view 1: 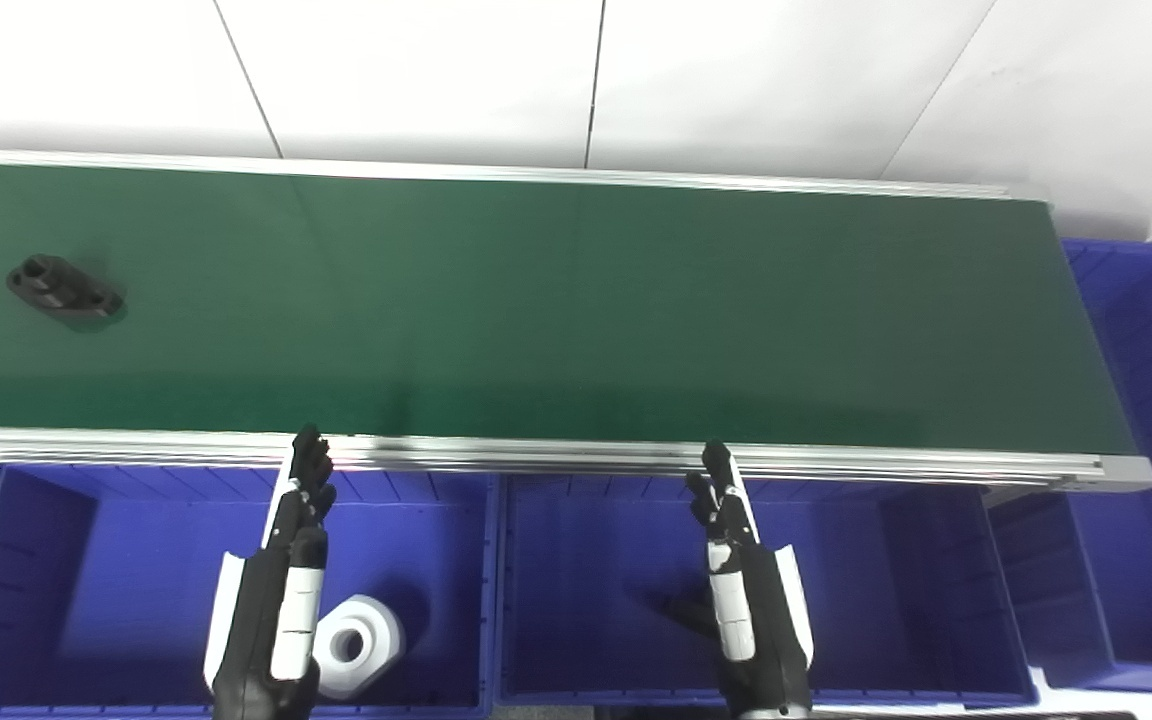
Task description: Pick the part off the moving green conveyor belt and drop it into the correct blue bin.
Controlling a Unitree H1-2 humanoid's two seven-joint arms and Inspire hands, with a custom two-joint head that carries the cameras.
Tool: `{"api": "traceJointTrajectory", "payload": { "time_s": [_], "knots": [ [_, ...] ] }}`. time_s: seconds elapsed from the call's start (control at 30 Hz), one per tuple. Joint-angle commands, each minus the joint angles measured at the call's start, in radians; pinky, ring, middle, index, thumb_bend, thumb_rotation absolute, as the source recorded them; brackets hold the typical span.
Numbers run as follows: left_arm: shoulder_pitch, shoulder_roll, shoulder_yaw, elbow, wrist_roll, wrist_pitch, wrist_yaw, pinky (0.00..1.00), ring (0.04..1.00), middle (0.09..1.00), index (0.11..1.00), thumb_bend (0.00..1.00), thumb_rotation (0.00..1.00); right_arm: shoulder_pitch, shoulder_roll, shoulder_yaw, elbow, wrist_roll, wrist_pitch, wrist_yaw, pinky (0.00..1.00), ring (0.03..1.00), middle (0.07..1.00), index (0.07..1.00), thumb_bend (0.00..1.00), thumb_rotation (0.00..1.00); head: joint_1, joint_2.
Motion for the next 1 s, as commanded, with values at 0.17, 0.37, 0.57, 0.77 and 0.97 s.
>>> {"api": "traceJointTrajectory", "payload": {
  "time_s": [0.17, 0.37, 0.57, 0.77, 0.97],
  "knots": [
    [0.009, 0.0, -0.007, -0.003, 0.021, -0.045, 0.012, 1.0, 1.0, 1.0, 1.0, 0.52, 1.0, 0.018, 0.05, 0.019, 0.016, 0.002, -0.083, -0.009, 0.97, 0.962, 0.995, 0.993, 0.84, 1.0, 0.011, -0.007],
    [0.002, 0.001, -0.006, 0.006, 0.042, -0.051, 0.018, 1.0, 1.0, 1.0, 1.0, 0.54, 1.0, 0.016, 0.051, 0.017, 0.013, -0.003, -0.077, -0.007, 0.97, 0.964, 0.994, 0.994, 0.85, 1.0, 0.014, -0.008],
    [-0.003, 0.004, -0.006, 0.014, 0.033, -0.055, 0.016, 1.0, 1.0, 1.0, 1.0, 0.55, 1.0, 0.006, 0.048, 0.015, 0.029, -0.003, -0.115, -0.007, 1.0, 0.977, 0.999, 1.0, 0.81, 1.0, 0.013, -0.011],
    [0.001, 0.003, -0.008, 0.026, 0.043, -0.081, 0.02, 1.0, 1.0, 1.0, 1.0, 0.56, 1.0, 0.003, 0.043, 0.011, 0.045, -0.005, -0.15, -0.005, 1.0, 0.991, 1.0, 1.0, 0.79, 1.0, 0.028, -0.028],
    [0.007, -0.003, -0.014, 0.031, 0.034, -0.087, 0.021, 1.0, 1.0, 1.0, 1.0, 0.58, 1.0, 0.013, 0.043, 0.009, 0.043, 0.006, -0.158, -0.002, 1.0, 0.99, 1.0, 1.0, 0.79, 1.0, 0.038, -0.029]
  ]
}}
